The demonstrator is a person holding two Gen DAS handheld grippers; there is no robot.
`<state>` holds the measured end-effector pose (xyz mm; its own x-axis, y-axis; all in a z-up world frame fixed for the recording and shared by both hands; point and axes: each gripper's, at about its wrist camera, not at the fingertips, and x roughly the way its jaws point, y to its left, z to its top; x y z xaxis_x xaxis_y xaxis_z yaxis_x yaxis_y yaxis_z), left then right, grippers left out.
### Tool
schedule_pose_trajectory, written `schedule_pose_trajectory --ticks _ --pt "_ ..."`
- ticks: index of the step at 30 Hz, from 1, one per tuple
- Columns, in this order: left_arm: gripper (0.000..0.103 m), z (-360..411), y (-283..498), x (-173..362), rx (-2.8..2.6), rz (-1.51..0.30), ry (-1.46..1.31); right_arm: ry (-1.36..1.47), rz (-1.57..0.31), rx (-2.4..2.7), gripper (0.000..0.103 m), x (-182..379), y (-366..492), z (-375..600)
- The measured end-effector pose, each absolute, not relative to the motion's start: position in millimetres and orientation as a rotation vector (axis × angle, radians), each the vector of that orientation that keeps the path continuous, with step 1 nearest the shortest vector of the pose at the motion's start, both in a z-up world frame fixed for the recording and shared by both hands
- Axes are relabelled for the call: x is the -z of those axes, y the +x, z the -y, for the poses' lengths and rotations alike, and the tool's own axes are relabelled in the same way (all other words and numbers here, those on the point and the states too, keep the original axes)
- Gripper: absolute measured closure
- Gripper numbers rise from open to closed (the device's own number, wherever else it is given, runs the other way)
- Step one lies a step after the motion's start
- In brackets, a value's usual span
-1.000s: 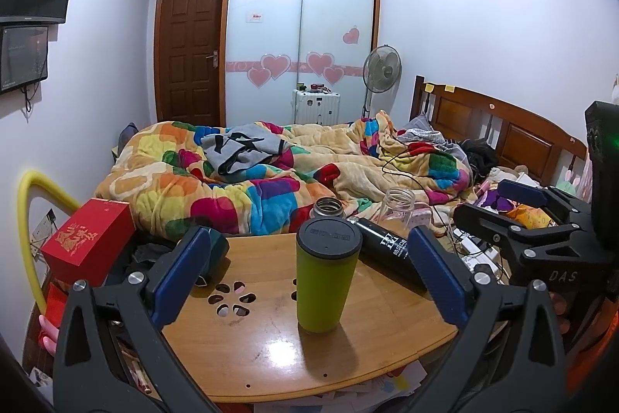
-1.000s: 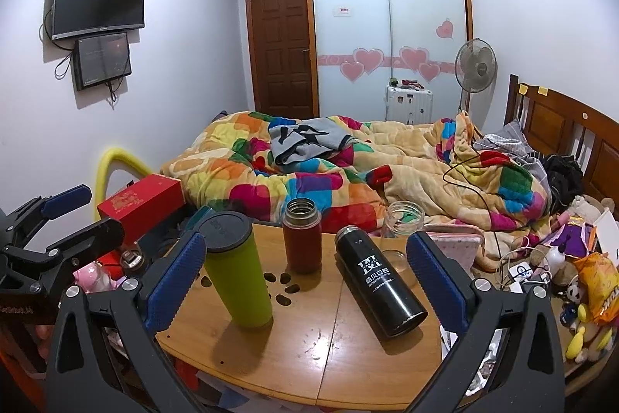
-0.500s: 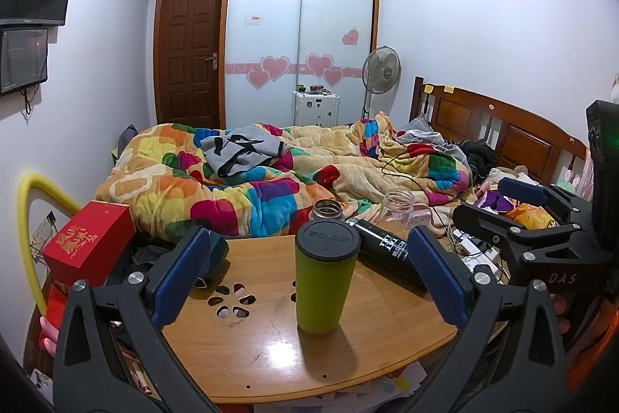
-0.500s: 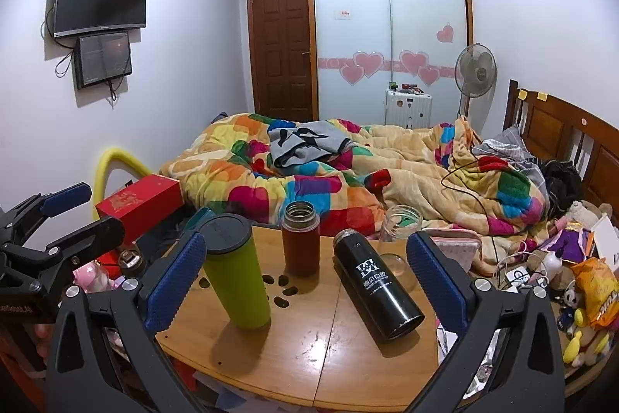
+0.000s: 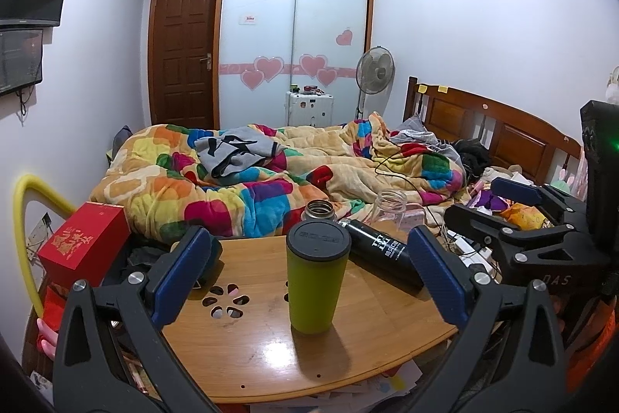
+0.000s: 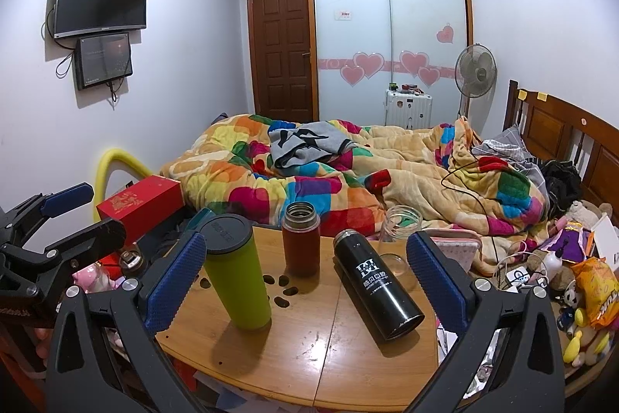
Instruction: Flip cup upside down
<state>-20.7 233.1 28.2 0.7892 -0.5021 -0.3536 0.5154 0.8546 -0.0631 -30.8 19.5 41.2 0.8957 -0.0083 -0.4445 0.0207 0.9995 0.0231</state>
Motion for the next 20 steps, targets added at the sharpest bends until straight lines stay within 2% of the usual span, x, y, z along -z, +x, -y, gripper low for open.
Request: schedule_pose_trajectory --ticks 20 --pt "0.000 -236.0 -21.0 -27.5 0.556 -0.367 0.041 0.024 -0.459 0.016 0.000 -44.3 -31.7 -21.3"
